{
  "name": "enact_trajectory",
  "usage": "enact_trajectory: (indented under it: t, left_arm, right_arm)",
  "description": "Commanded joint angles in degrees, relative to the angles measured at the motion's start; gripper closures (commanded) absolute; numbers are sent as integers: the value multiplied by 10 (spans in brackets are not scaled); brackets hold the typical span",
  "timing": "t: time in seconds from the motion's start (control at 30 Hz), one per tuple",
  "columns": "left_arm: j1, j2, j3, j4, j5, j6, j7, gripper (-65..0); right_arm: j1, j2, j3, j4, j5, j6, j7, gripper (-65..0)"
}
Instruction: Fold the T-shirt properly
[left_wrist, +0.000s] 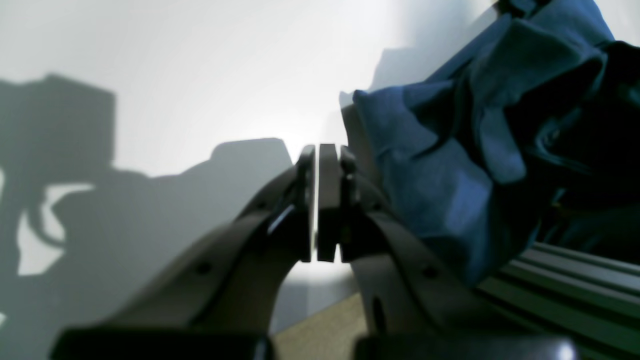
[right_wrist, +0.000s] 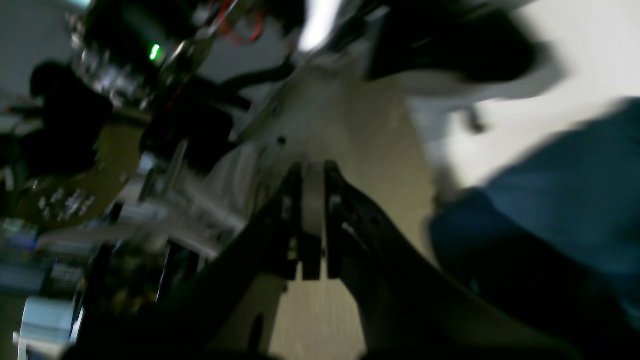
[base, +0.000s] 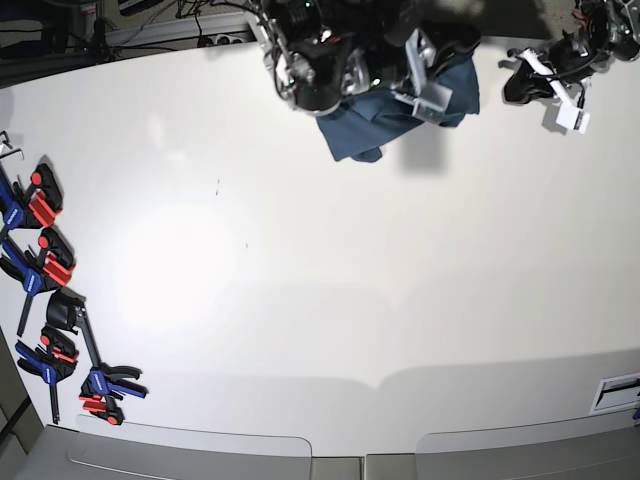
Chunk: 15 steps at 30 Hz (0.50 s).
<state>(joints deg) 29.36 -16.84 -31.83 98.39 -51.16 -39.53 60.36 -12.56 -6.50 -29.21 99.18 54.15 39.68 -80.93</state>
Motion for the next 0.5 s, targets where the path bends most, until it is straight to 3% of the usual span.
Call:
enact_trajectory:
  t: [0.0, 0.2, 0.33, 0.47]
  left_arm:
    - [2, -7, -3, 10, -14, -5, -13, 0]
    - [2, -7, -4, 10, -14, -5, -18, 0]
    - [2, -7, -4, 10, -16, -5, -18, 0]
    - [2, -7, -4, 10, -51, -5, -18, -27]
  right_arm:
    - [5, -8, -12, 12, 16, 3, 9, 0]
    - [33, -25, 7, 18, -85, 3, 68, 0]
    - [54, -25, 77, 40, -120, 3, 115, 0]
    - [60, -25, 170, 53, -120, 3, 117, 0]
